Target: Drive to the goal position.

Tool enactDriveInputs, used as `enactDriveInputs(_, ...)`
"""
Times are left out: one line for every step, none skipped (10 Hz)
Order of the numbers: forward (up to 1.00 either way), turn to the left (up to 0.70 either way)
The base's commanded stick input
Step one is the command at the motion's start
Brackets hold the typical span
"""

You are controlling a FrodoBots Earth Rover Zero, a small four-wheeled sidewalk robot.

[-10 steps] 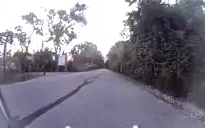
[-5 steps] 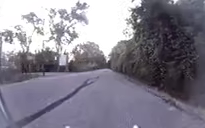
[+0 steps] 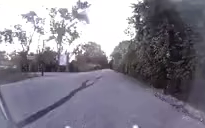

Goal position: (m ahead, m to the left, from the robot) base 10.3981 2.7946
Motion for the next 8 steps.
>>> enactDriveInputs(0.7,0.0)
enactDriveInputs(0.7,0.0)
enactDriveInputs(0.7,0.0)
enactDriveInputs(0.7,0.0)
enactDriveInputs(0.7,0.0)
enactDriveInputs(0.7,0.0)
enactDriveInputs(0.7,0.0)
enactDriveInputs(0.7,0.0)
